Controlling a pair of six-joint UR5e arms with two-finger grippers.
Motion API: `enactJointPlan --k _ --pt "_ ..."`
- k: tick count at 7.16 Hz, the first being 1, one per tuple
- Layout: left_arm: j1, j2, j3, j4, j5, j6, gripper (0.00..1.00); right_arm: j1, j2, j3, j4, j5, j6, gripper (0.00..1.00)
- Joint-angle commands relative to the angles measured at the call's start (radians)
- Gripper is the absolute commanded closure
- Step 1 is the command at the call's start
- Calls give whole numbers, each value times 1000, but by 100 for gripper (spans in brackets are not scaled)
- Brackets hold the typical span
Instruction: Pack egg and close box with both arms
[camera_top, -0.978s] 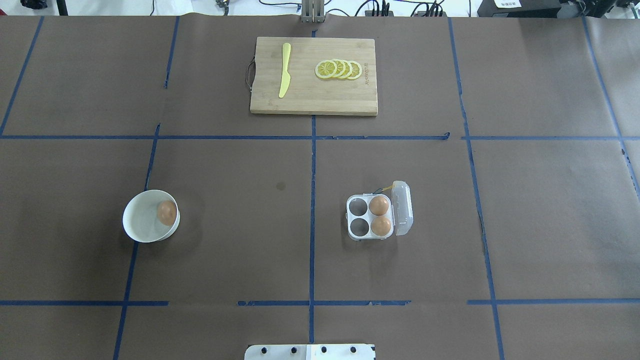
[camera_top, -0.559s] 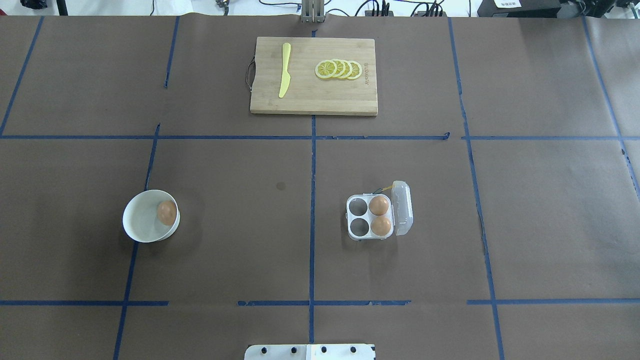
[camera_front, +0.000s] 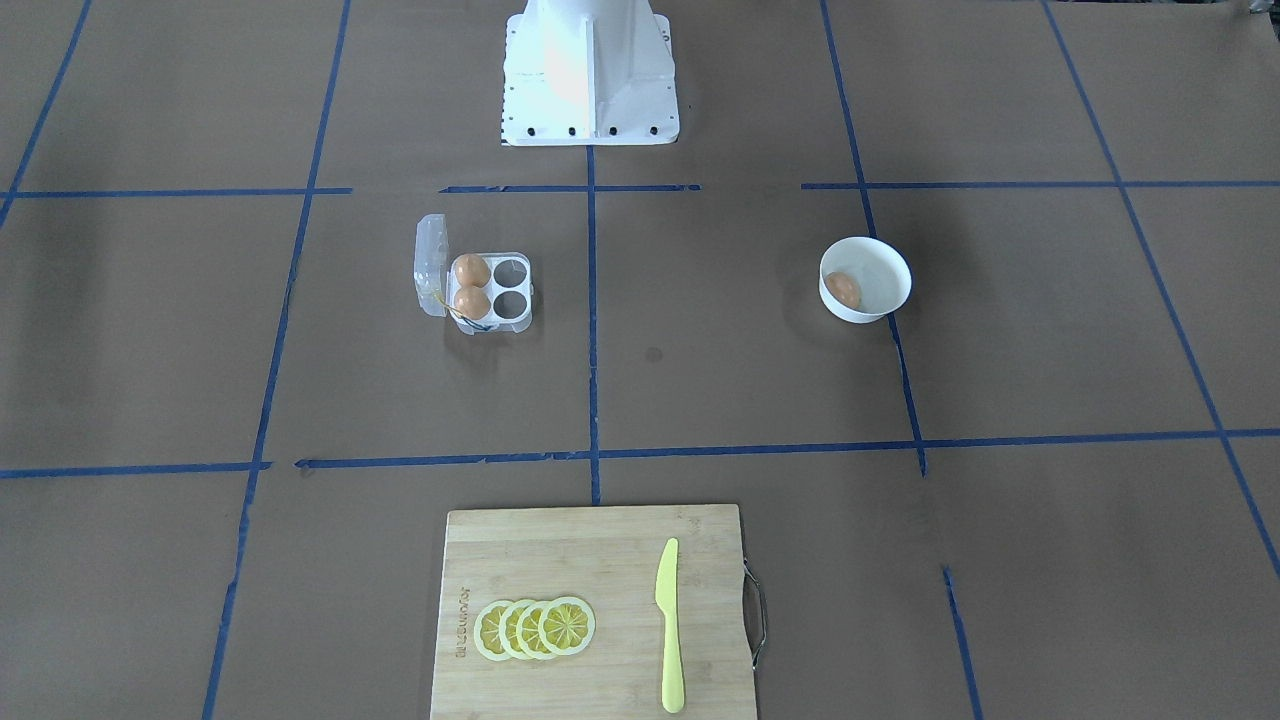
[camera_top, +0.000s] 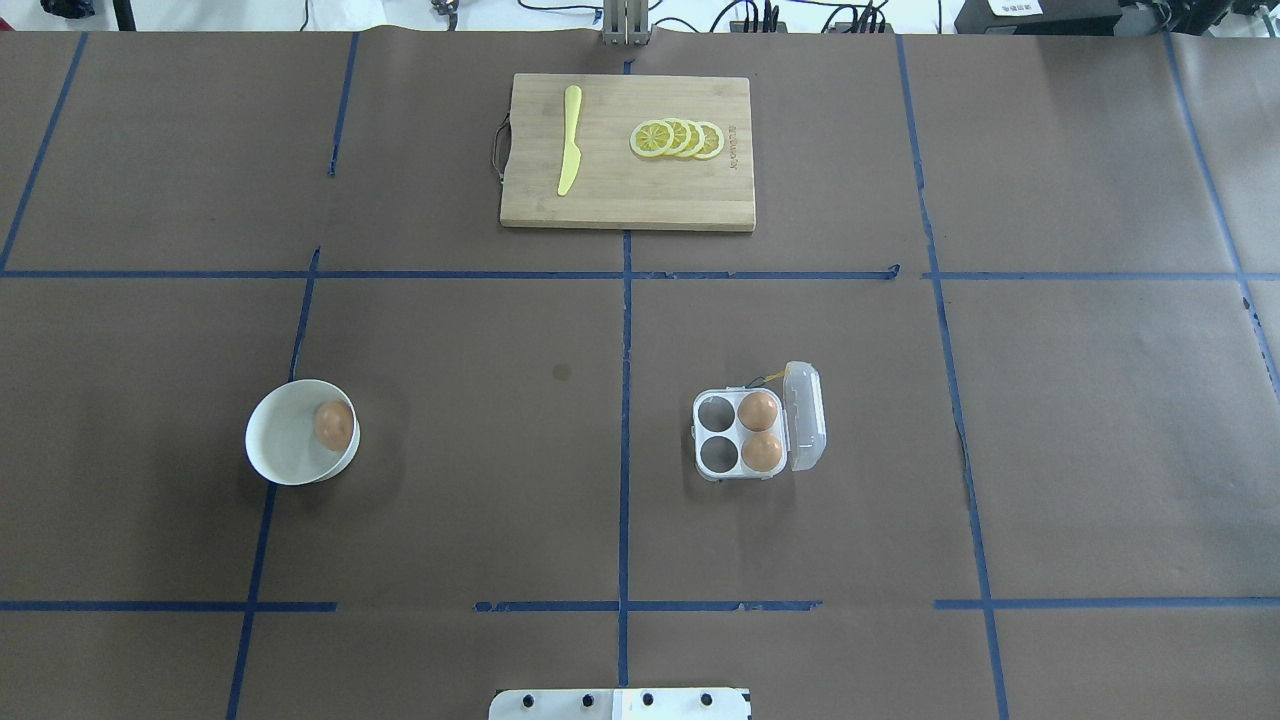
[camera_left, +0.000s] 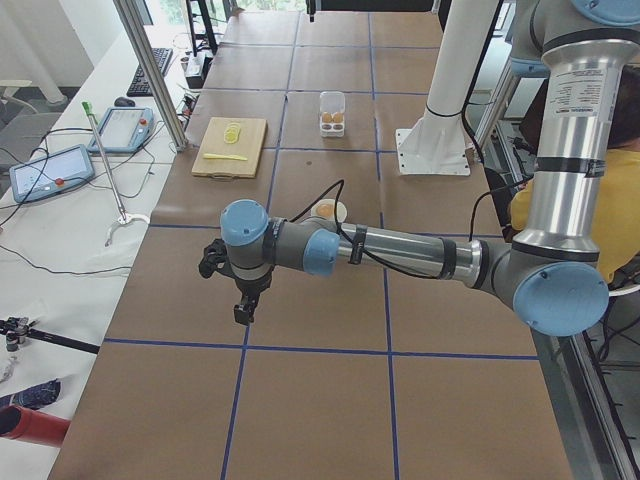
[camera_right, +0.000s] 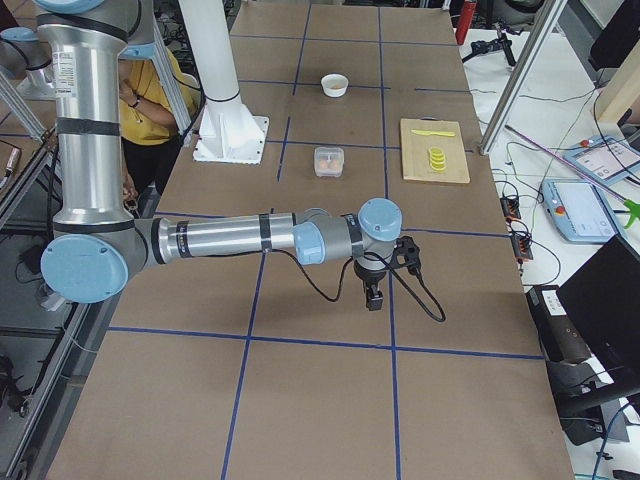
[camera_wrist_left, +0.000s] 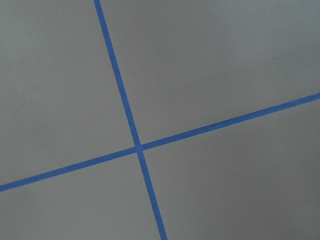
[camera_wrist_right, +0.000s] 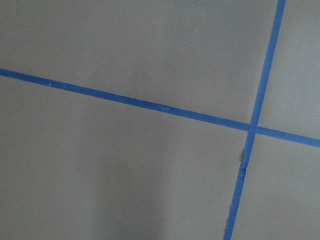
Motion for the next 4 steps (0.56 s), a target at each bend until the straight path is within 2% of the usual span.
enactJointPlan --k 1,4 --pt "1 1 31 -28 -1 3 0 0 0 3 3 6 0 0" --pt "45 -1 42 -136 -44 5 0 0 0 6 3 8 2 0"
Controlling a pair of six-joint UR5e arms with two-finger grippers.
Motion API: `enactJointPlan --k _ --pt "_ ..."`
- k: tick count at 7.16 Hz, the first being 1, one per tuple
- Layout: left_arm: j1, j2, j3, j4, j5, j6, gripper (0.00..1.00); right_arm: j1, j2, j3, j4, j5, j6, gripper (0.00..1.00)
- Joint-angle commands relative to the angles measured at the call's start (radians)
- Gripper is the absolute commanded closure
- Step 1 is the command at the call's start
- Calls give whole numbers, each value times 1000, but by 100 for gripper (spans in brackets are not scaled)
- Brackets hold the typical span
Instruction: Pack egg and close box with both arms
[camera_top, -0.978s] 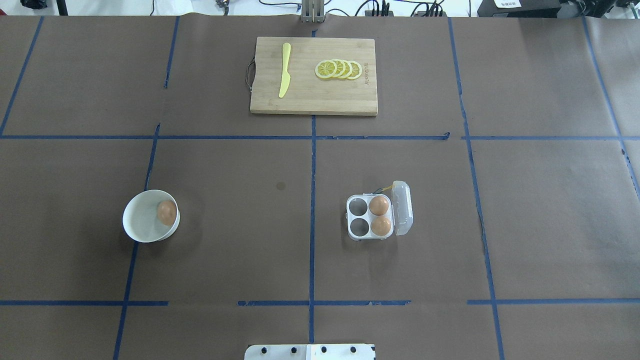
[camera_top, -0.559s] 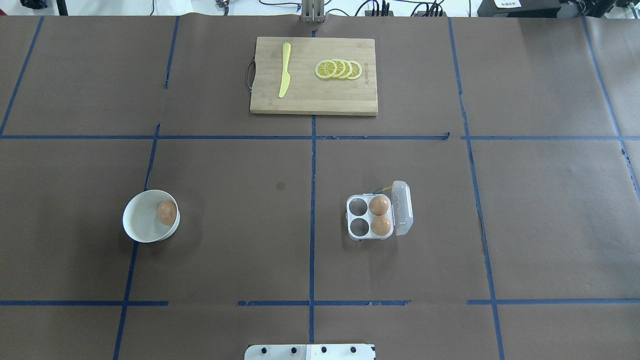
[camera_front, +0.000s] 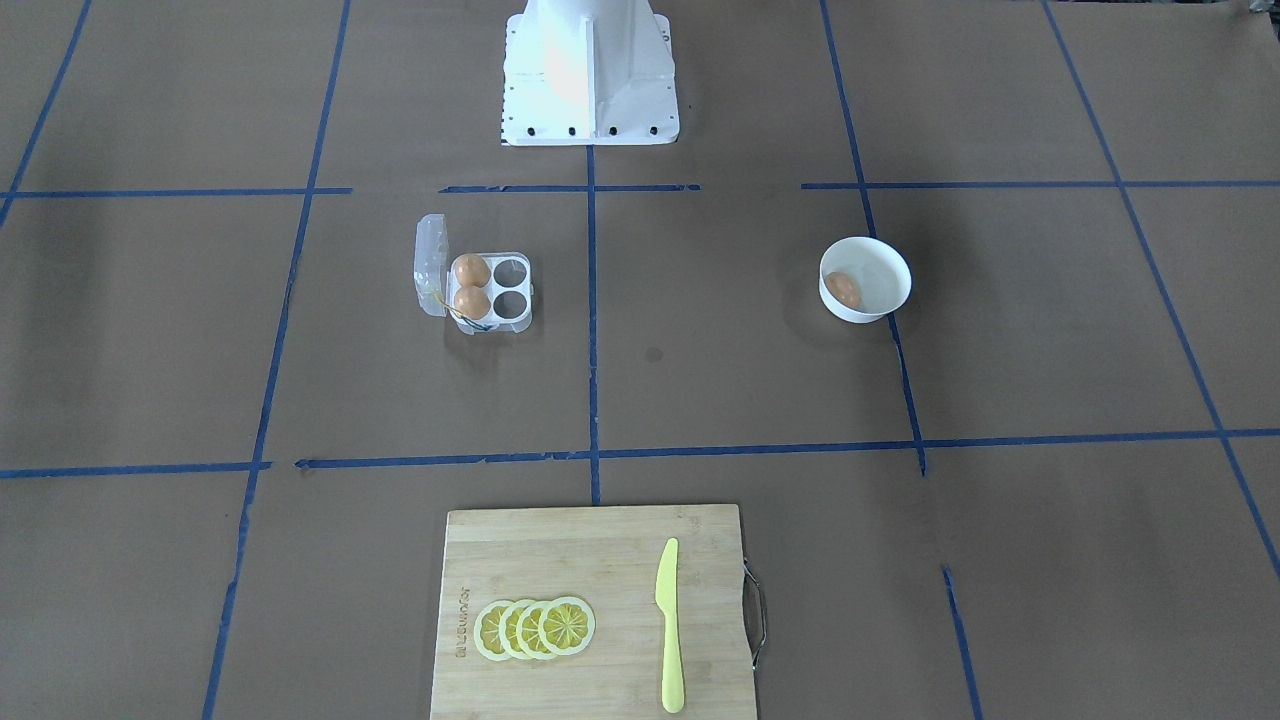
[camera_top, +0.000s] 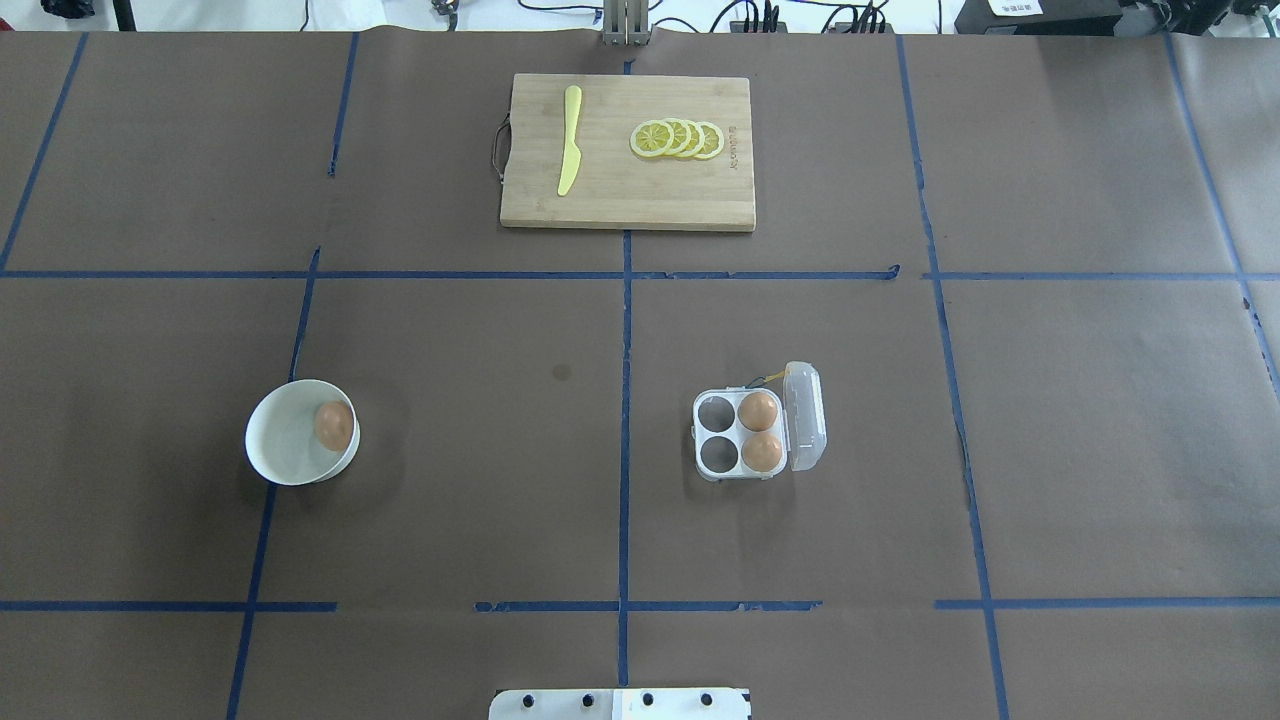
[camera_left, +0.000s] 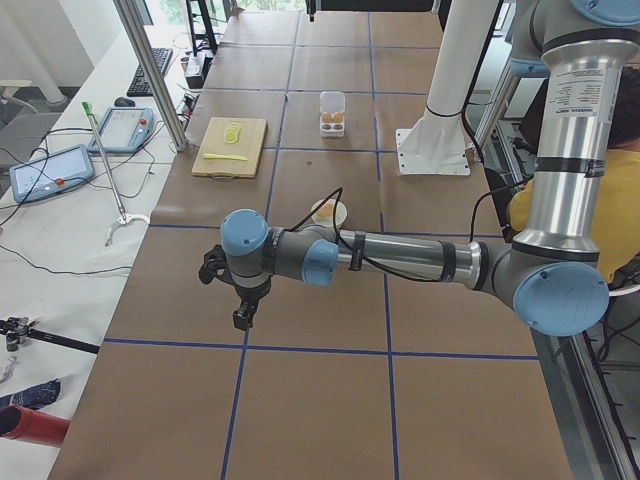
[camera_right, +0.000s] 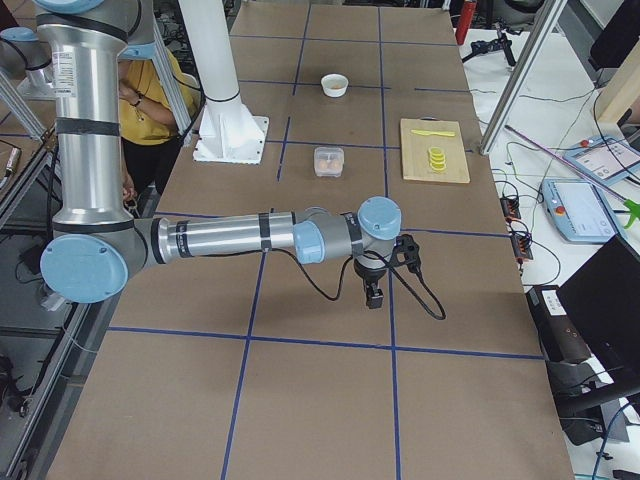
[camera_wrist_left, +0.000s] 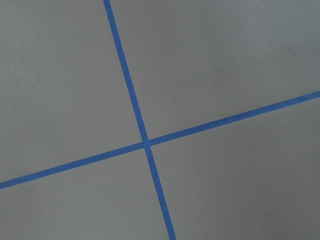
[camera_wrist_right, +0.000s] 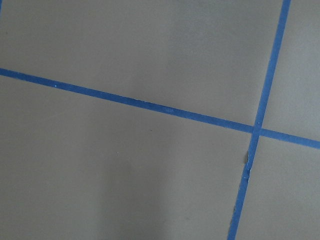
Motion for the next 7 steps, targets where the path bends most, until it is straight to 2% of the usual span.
enactJointPlan --k 1,3,4,6,7 --pt "110 -1 -7 -117 -24 -30 0 0 0 1 2 3 1 0" --pt "265 -4 -160 -124 -10 -409 0 0 -2 1 5 6 1 0" --pt "327 -9 -214 -124 -10 -530 0 0 -2 1 3 9 3 0" --pt "411 -13 -260 -151 -24 -802 0 -2 -2 -2 3 14 3 0" --pt "465 -16 -265 -209 -24 -968 0 -2 -2 -4 5 14 3 0"
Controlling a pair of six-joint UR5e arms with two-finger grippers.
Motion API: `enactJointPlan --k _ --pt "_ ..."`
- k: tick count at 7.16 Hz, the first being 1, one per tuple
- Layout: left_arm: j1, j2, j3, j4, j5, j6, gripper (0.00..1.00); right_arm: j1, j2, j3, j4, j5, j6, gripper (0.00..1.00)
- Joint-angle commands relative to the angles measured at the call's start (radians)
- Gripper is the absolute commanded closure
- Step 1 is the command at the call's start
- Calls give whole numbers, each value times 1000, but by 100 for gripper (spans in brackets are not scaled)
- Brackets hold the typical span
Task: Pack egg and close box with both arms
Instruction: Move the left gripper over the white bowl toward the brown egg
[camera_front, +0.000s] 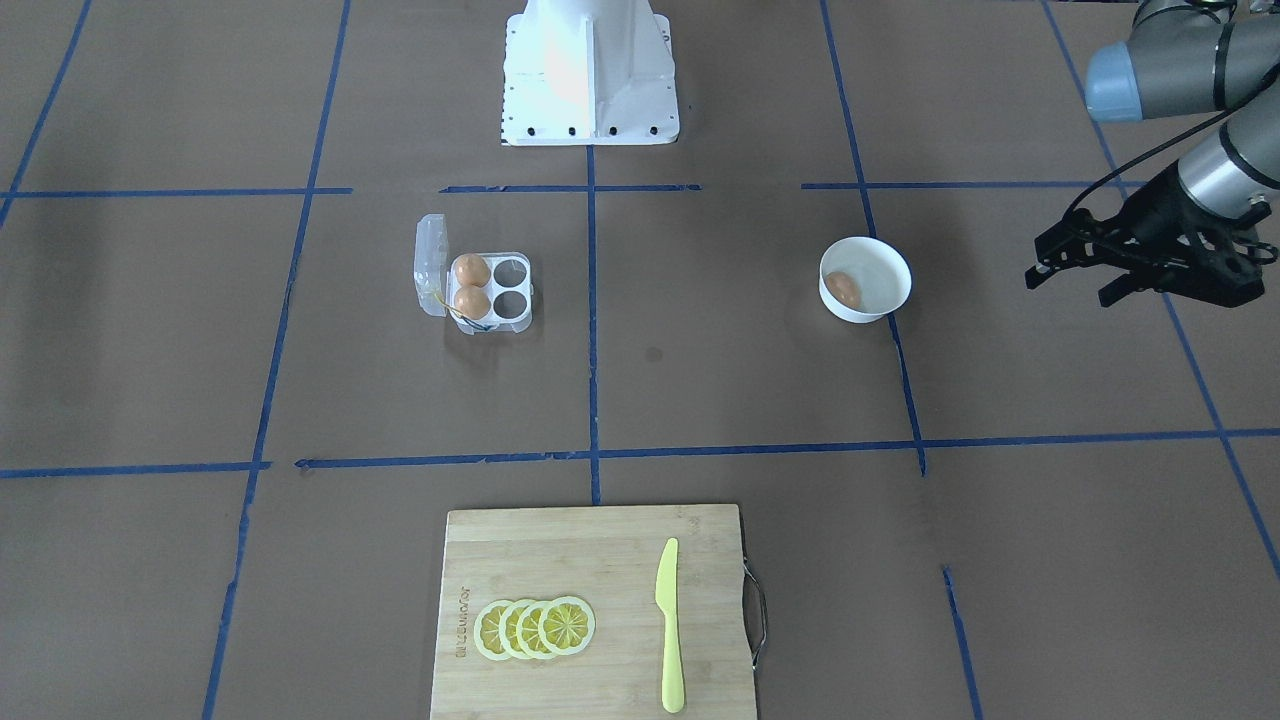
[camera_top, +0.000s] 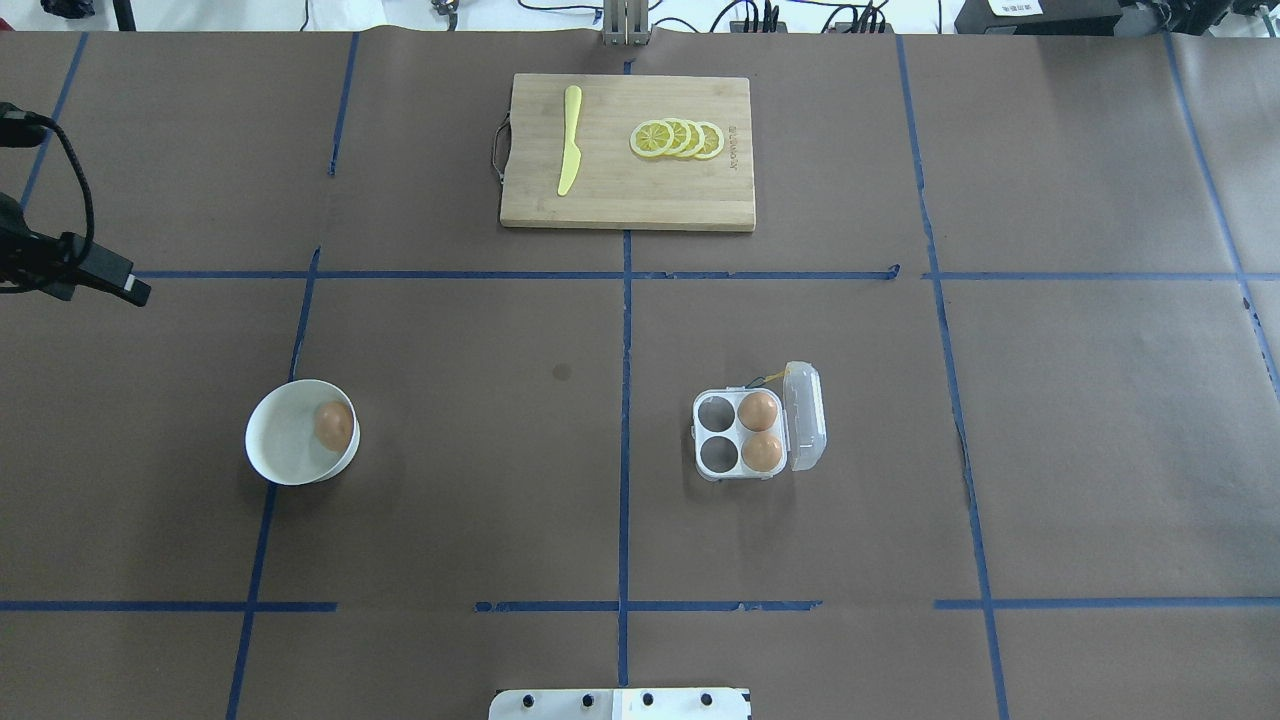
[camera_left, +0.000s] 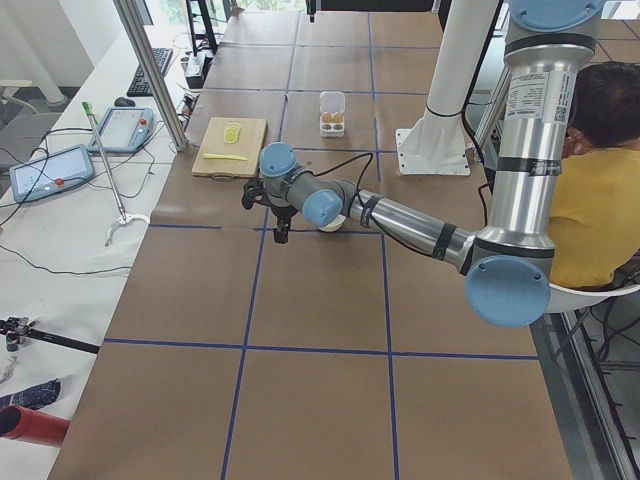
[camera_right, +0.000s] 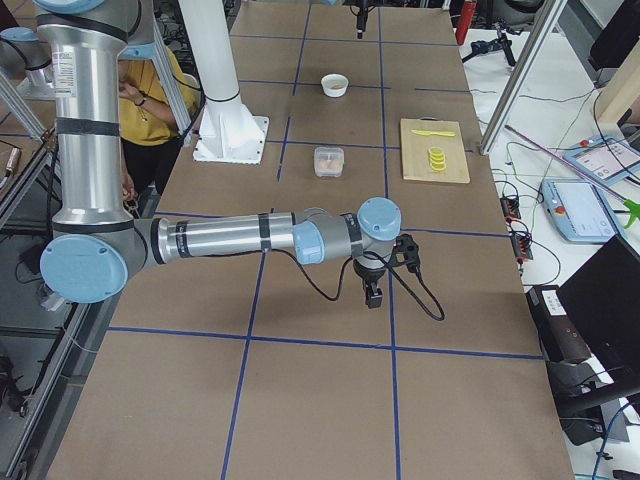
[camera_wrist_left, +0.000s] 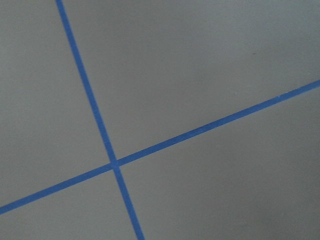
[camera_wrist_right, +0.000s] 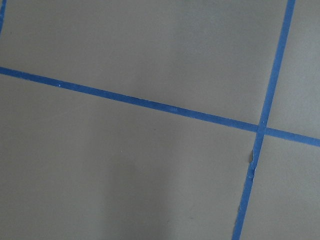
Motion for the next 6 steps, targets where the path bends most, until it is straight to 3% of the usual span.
enactJointPlan --k 1,4,6 --pt "110 -20 -9 -125 -3 -358 7 0 2 -3 3 1 0 0" --pt "185 -28 -5 -205 -5 -595 17 0 2 -8 3 -4 0 0" --pt "286 -46 37 -326 12 -747 17 0 3 -8 3 -5 0 0"
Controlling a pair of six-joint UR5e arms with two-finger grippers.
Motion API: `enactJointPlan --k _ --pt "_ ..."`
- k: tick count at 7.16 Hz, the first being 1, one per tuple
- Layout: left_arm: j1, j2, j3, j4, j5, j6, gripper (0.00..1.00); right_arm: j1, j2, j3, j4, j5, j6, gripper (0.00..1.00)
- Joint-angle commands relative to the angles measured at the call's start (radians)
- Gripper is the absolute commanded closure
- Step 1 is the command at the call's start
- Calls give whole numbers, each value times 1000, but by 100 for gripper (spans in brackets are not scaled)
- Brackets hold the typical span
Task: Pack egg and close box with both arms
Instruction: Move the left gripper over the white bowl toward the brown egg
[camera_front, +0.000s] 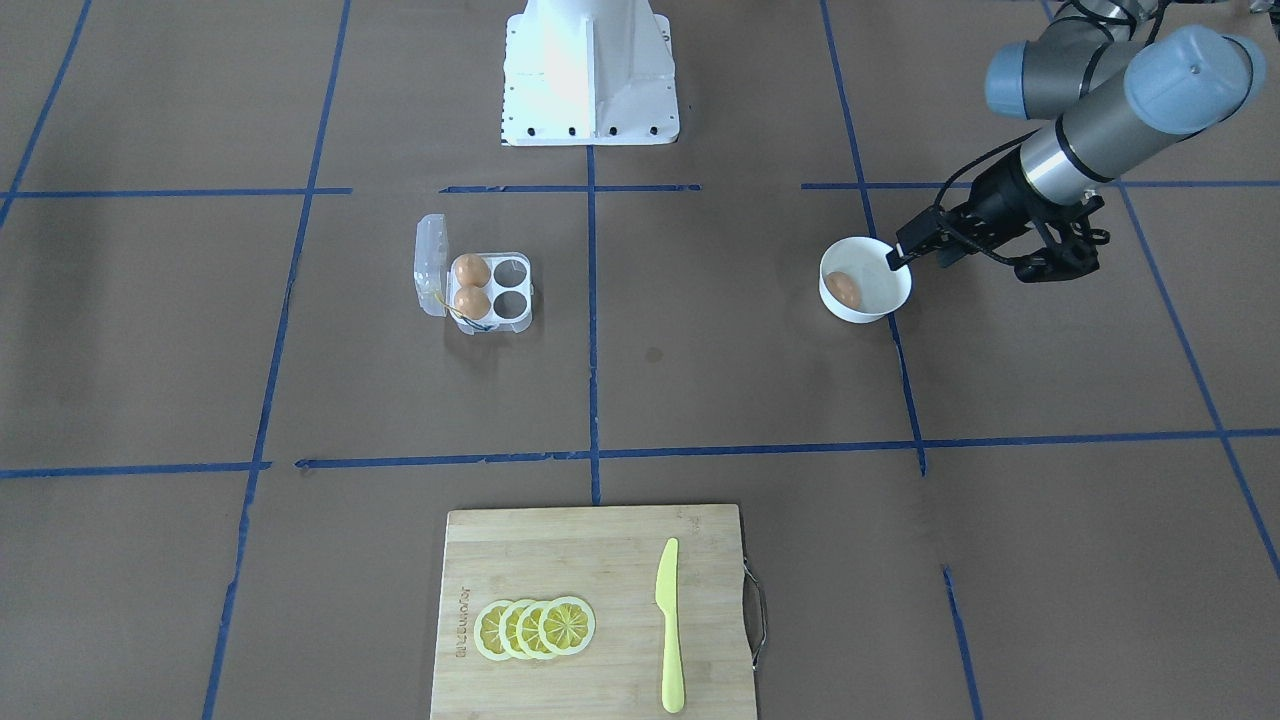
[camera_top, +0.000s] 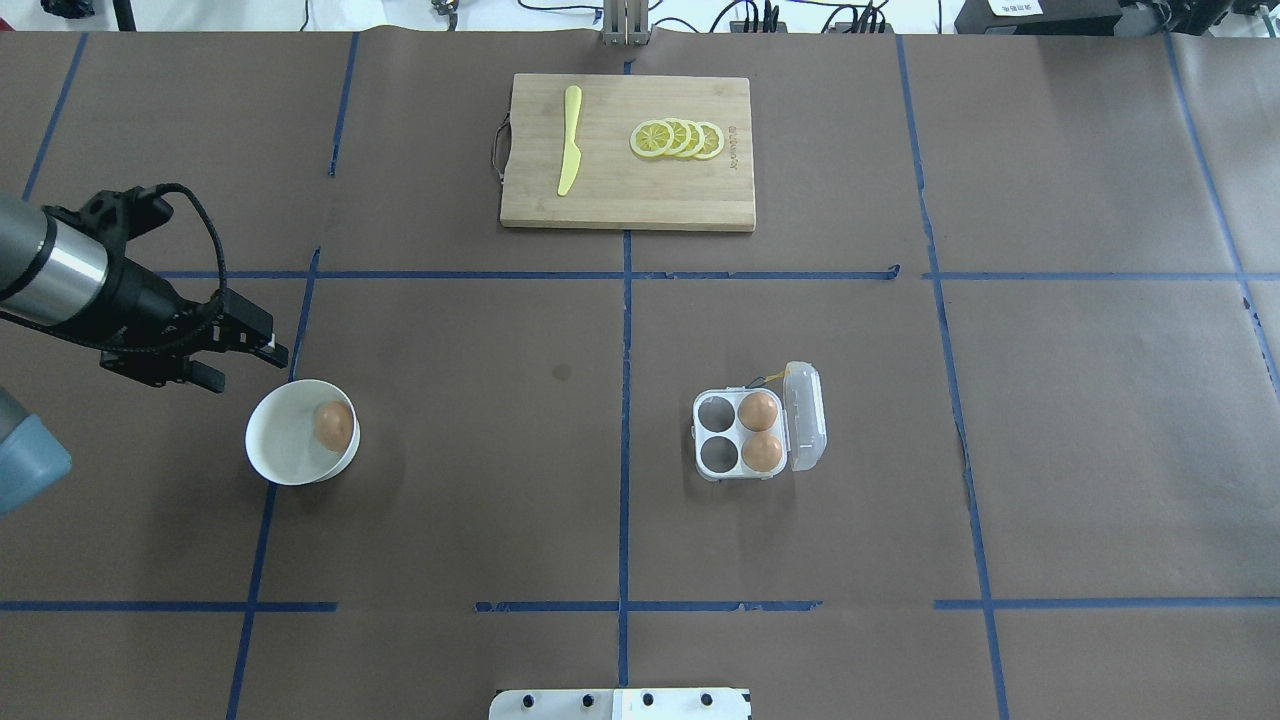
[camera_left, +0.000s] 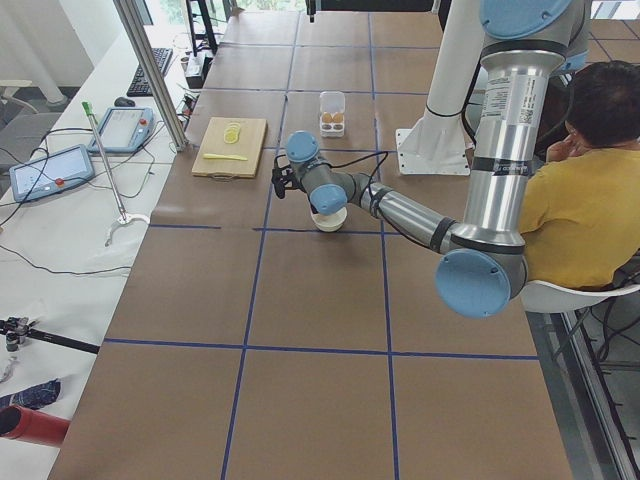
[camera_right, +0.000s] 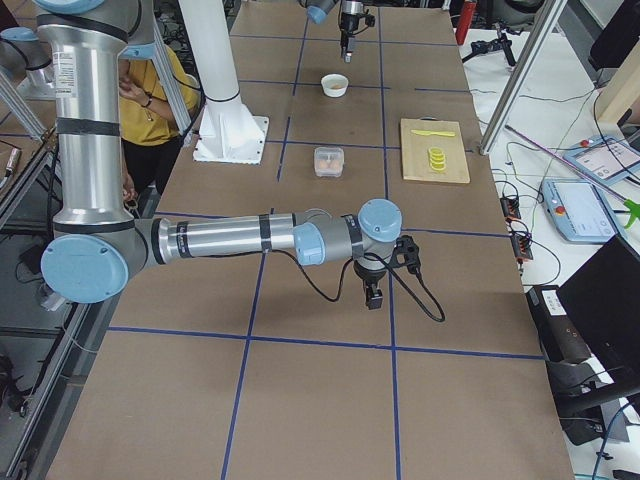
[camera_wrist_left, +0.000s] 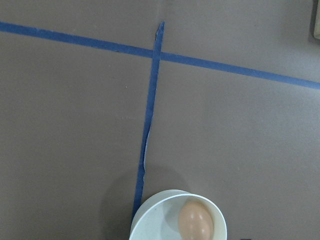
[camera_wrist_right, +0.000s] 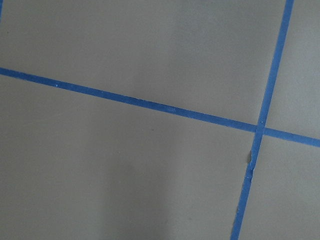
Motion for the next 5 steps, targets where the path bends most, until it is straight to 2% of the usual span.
enactJointPlan --k 1,3,5 --pt "98 -10 34 -80 46 -94 17 -2 1 -2 0 -4 0 0" --pt "118 -10 51 -81 75 -96 25 -2 1 -2 0 -4 0 0" --pt "121 -34 86 -81 80 -93 26 -3 2 -5 0 -7 -2 0"
